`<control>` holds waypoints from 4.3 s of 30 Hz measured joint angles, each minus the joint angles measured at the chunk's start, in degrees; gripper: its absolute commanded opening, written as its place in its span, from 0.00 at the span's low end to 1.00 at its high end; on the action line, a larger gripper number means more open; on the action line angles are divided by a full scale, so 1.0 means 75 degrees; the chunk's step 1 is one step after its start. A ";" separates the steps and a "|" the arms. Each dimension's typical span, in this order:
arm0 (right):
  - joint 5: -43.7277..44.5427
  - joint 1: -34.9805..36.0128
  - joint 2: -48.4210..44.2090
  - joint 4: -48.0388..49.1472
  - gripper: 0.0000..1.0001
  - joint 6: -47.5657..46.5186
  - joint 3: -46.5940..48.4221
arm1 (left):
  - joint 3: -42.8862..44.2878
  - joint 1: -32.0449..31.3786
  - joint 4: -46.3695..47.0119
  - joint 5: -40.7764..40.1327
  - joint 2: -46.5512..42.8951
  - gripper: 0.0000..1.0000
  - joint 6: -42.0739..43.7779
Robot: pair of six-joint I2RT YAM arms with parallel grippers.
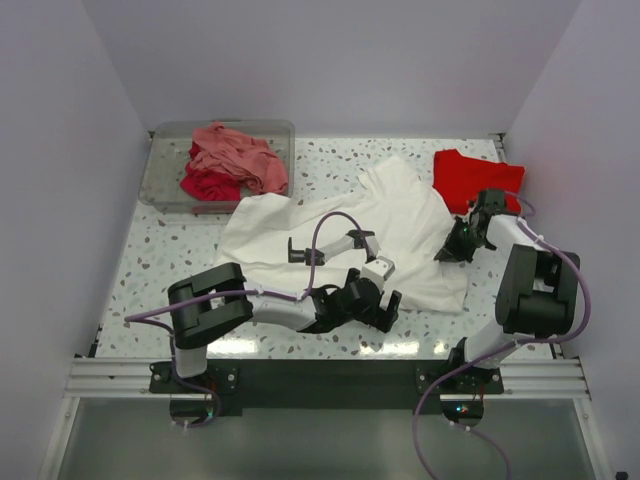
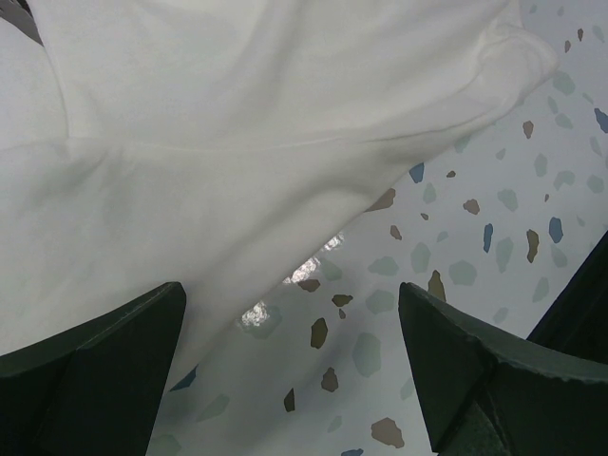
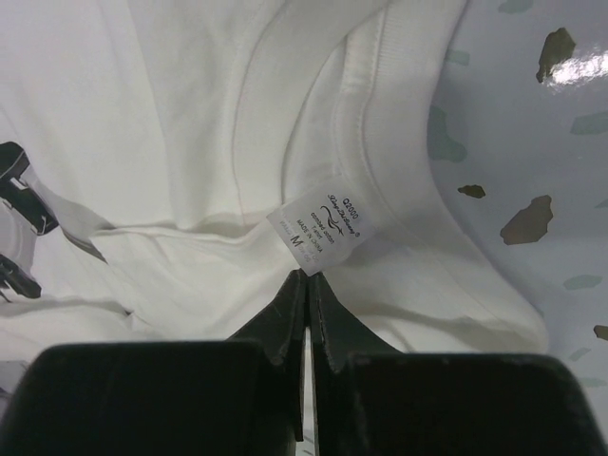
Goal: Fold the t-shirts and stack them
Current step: Fold the tshirt
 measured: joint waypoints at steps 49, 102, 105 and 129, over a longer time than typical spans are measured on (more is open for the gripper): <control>0.2285 0.1594 -0.1507 -0.0425 0.47 -0.0297 0.0845 | 0.0114 0.0303 -0.1682 0.0152 -0.1746 1.00 -0.0254; 0.2669 0.4966 0.0959 0.0755 0.00 0.1102 0.0717 | -0.2422 0.3518 -0.2914 0.0137 -0.4252 1.00 -0.0187; 0.2754 0.4983 0.0883 0.0644 0.01 0.1105 0.0717 | -0.2579 0.3520 -0.2897 0.0137 -0.4249 1.00 -0.0189; 0.2943 0.5193 0.0825 0.0367 0.00 0.1113 0.1460 | -0.3177 0.3520 -0.2538 0.0122 -0.4115 1.00 -0.0192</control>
